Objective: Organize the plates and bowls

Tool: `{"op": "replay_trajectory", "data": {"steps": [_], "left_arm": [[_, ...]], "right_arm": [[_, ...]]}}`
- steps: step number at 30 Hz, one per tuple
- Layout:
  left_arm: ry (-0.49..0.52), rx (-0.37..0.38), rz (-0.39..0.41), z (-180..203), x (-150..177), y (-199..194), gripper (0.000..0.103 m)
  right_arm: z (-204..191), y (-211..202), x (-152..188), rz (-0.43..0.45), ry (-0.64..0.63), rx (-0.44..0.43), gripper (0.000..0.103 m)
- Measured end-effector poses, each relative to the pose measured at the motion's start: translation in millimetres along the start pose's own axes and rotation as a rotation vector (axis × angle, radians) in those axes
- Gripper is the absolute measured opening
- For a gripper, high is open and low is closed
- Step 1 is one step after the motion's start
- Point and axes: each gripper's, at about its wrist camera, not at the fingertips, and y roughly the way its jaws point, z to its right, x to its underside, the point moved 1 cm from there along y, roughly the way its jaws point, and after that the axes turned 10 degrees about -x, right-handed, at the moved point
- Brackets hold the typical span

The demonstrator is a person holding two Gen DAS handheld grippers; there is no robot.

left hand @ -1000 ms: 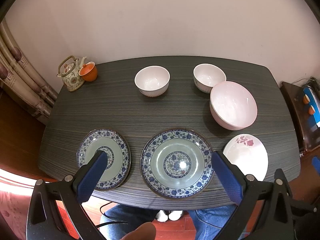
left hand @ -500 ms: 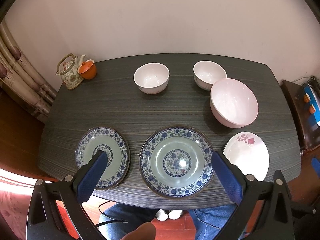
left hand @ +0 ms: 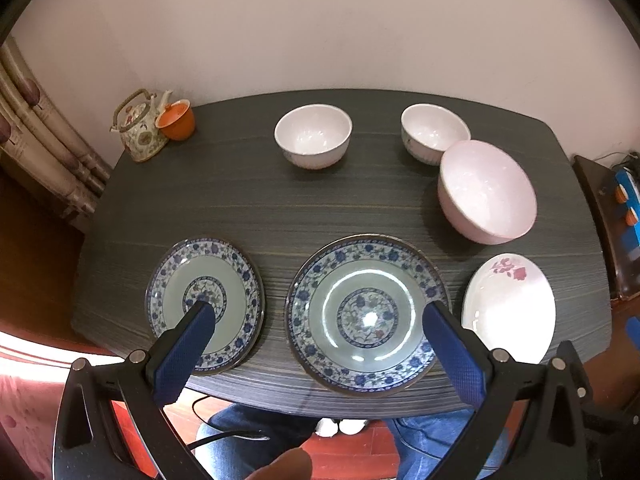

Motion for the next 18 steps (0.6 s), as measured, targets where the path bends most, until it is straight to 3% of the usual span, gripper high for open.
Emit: {"op": "replay_trajectory", "data": {"steps": [7, 14, 18], "left_arm": [[-0.001, 0.032, -0.004, -6.9, 10.3, 20.7, 0.103], [0.04, 0.274, 0.021, -18.7, 26.1, 56.3, 0.103], [0.022, 0.223, 0.02, -29.5, 31.4, 72.5, 0.103]], "right_arm": [[-8.1, 16.3, 7.7, -0.013, -0.009, -0.024, 0.103], [-8.3, 33.6, 18.5, -0.007, -0.025, -0.035, 0.103], [-7.7, 42.6, 22.8, -0.019, -0.02, -0.075, 0.103]]}}
